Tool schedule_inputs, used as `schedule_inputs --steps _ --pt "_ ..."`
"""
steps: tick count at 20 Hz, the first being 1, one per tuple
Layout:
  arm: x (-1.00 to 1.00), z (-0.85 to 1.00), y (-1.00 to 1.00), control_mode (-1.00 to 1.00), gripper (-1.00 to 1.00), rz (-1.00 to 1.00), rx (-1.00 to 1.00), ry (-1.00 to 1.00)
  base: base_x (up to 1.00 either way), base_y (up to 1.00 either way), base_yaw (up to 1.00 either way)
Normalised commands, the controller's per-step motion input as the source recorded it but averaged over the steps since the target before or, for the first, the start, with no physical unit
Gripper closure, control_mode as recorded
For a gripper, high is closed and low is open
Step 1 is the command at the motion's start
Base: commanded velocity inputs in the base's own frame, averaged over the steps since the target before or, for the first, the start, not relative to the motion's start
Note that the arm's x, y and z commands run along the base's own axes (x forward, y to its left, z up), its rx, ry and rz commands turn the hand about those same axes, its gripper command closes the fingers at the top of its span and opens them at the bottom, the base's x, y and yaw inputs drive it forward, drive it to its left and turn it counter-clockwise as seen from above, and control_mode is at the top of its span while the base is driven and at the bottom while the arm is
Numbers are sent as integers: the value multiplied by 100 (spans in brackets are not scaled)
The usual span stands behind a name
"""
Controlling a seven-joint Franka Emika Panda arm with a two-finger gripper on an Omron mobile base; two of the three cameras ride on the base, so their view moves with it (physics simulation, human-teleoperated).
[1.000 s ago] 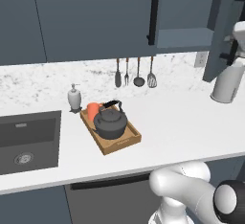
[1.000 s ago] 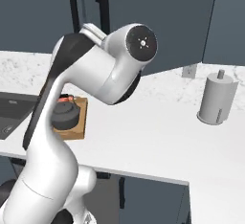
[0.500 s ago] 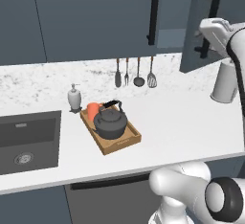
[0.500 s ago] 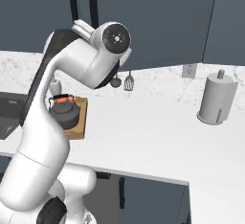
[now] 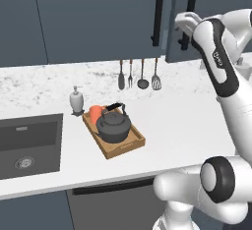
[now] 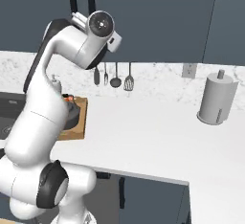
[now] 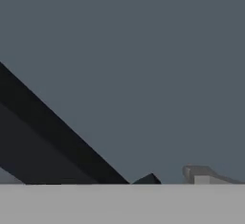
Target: Pick the kettle from the counter and place it on the tray. Then pick the mug from the cabinet and place it on the tray. Then close the cabinet doors.
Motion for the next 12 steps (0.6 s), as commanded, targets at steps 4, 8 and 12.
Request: schedule_inputs --steps 4,8,12 --pt "100 0 27 -100 -100 -3 0 0 0 0 0" --pt "100 0 18 -100 -100 -1 0 0 0 0 0" --pt "100 0 9 -100 -100 0 0 0 0 0 0"
